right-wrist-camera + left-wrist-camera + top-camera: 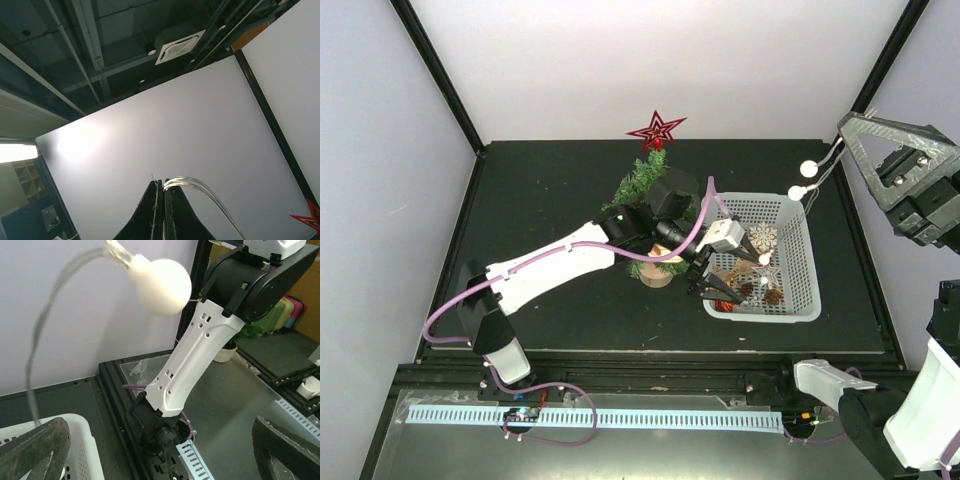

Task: Decorate the small christmas tree

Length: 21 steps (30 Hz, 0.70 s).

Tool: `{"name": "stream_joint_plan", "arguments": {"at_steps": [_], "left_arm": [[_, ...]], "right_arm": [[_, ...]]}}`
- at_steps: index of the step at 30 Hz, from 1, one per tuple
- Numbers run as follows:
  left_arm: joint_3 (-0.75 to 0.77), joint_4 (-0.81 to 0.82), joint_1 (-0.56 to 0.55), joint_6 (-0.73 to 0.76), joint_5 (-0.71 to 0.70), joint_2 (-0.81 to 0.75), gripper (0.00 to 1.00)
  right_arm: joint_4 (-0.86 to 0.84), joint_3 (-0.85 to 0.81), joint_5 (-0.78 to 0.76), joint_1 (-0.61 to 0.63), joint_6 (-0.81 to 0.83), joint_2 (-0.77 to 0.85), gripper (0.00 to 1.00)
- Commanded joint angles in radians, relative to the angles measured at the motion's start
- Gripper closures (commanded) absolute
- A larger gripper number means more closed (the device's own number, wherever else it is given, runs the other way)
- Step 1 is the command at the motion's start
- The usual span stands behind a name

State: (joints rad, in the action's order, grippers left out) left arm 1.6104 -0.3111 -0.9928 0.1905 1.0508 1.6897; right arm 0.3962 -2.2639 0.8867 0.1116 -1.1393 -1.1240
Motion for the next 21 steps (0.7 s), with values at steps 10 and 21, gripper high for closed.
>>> {"name": "stream_joint_plan", "arguments": {"at_steps": [10, 21], "left_arm": [[0.002, -0.008, -0.075, 0.044, -0.325, -0.054, 0.01], [0.034, -0.020, -0.131, -0.020, -0.463, -0.078, 0.01]], "right_arm": [[-0.033, 0.060, 0.011, 0.003, 0.000, 0.041, 0.99], [-0.116, 0.096, -0.013, 0.003, -0.044, 0.063, 0.99]]}}
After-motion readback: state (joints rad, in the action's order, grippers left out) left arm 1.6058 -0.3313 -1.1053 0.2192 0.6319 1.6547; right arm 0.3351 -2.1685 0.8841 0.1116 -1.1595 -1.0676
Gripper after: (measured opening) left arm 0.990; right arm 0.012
